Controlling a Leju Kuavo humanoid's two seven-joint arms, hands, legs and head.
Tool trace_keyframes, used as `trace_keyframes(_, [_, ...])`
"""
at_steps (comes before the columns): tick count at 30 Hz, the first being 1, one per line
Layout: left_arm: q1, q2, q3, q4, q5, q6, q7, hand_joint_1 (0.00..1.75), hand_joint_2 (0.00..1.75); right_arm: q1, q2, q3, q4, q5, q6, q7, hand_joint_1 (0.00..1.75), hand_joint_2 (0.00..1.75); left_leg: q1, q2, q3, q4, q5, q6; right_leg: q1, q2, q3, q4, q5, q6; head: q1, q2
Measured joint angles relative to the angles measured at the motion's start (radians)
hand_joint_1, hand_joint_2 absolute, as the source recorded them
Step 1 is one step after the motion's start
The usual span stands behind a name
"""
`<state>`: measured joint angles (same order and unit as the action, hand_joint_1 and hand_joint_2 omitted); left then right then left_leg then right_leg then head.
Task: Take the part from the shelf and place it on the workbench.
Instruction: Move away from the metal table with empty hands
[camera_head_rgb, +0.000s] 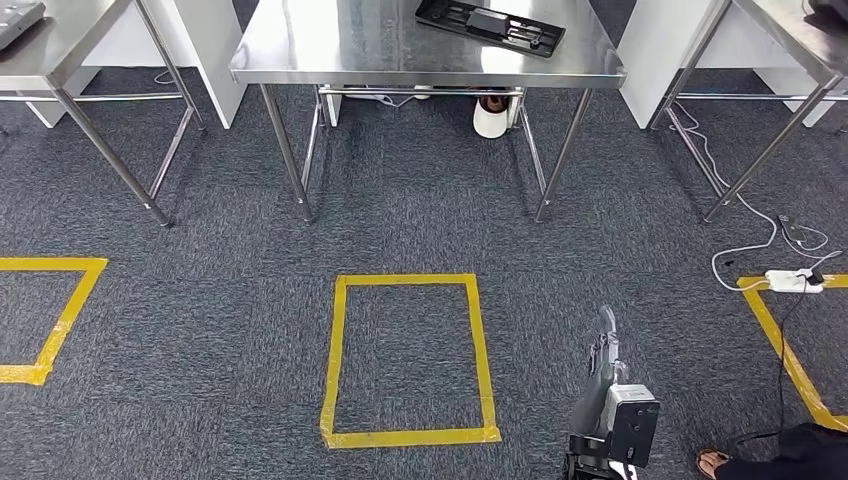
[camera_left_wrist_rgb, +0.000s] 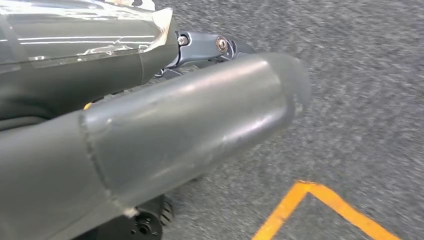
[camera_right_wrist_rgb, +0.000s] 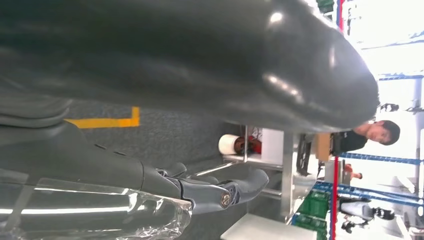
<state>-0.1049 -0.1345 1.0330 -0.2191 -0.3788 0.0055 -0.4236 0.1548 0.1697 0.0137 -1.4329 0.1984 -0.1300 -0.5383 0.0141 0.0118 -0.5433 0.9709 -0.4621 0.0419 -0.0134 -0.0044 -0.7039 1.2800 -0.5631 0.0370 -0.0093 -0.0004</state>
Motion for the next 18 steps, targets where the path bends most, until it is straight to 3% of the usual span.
trace_keyframes(1, [0.000, 0.000, 0.000, 0.000, 0.000, 0.001, 0.002, 0.00, 0.00, 0.004, 0.000, -0.003, -0.002, 0.000, 0.001, 0.001, 0.00, 0.00, 0.000, 0.001, -0.014, 0.001, 0.011, -0.003, -0.002, 0.000, 0.010, 0.021, 0.014, 0.012, 0.000, 0.000])
trace_keyframes(2, [0.000, -0.001, 0.000, 0.000, -0.001, 0.001, 0.004, 0.00, 0.00, 0.007, 0.000, -0.004, -0.004, 0.001, 0.001, 0.001, 0.00, 0.00, 0.001, 0.002, -0.028, 0.002, 0.022, -0.007, -0.004, 0.000, 0.038, 0.004, 0.040, 0.024, 0.000, 0.000])
trace_keyframes(3, [0.000, -0.001, 0.000, 0.000, -0.002, 0.001, 0.004, 0.00, 0.00, 0.010, 0.000, -0.006, -0.007, 0.001, 0.001, 0.002, 0.00, 0.00, 0.002, 0.002, -0.039, 0.003, 0.030, -0.011, -0.006, 0.000, 0.079, -0.041, 0.063, 0.032, 0.000, 0.000])
trace_keyframes(4, [0.000, -0.001, 0.000, 0.000, -0.002, 0.001, 0.005, 0.00, 0.00, 0.012, 0.001, -0.007, -0.010, 0.002, 0.001, 0.002, 0.00, 0.00, 0.002, 0.002, -0.047, 0.006, 0.038, -0.017, -0.008, 0.000, 0.138, -0.119, 0.068, 0.033, 0.001, 0.000])
trace_keyframes(5, [0.000, -0.001, 0.000, 0.000, -0.003, 0.002, 0.005, 0.00, 0.00, 0.013, 0.001, -0.007, -0.014, 0.002, 0.002, 0.002, 0.00, 0.00, 0.002, 0.002, -0.053, 0.010, 0.045, -0.024, -0.007, 0.001, 0.194, -0.201, 0.060, 0.028, 0.001, 0.000])
trace_keyframes(7, [0.000, 0.000, 0.000, 0.000, -0.003, 0.004, 0.005, 0.00, 0.00, 0.016, 0.003, -0.008, -0.020, 0.003, 0.004, 0.003, 0.00, 0.00, -0.001, 0.002, -0.060, 0.016, 0.057, -0.037, -0.003, 0.003, 0.253, -0.308, 0.031, 0.008, 0.001, 0.000])
trace_keyframes(10, [0.001, 0.002, 0.000, 0.000, -0.003, 0.008, 0.005, 0.00, 0.00, 0.022, 0.006, -0.010, -0.023, 0.003, 0.004, 0.004, 0.00, 0.00, 0.002, 0.003, -0.063, 0.012, 0.066, -0.046, -0.005, 0.004, 0.248, -0.323, 0.029, -0.012, -0.001, 0.000])
trace_keyframes(14, [0.003, 0.002, 0.000, 0.000, -0.003, 0.010, 0.006, 0.00, 0.00, 0.025, 0.008, -0.011, -0.023, 0.003, 0.004, 0.006, 0.00, 0.00, 0.006, 0.002, -0.064, 0.007, 0.052, -0.018, -0.002, 0.002, 0.245, -0.323, 0.040, -0.027, -0.006, 0.000])
trace_keyframes(16, [0.004, 0.002, 0.000, 0.000, -0.003, 0.011, 0.006, 0.00, 0.00, 0.026, 0.008, -0.011, -0.022, 0.003, 0.004, 0.006, 0.00, 0.00, 0.007, 0.001, -0.065, 0.003, 0.075, -0.002, 0.003, 0.002, 0.243, -0.322, 0.044, -0.033, -0.006, 0.000])
trace_keyframes(18, [0.005, 0.002, 0.000, 0.000, -0.003, 0.012, 0.006, 0.00, 0.00, 0.026, 0.008, -0.011, -0.023, 0.003, 0.004, 0.006, 0.00, 0.00, 0.008, 0.000, -0.066, -0.001, 0.098, 0.001, 0.007, 0.001, 0.240, -0.321, 0.045, -0.036, -0.006, 0.000])
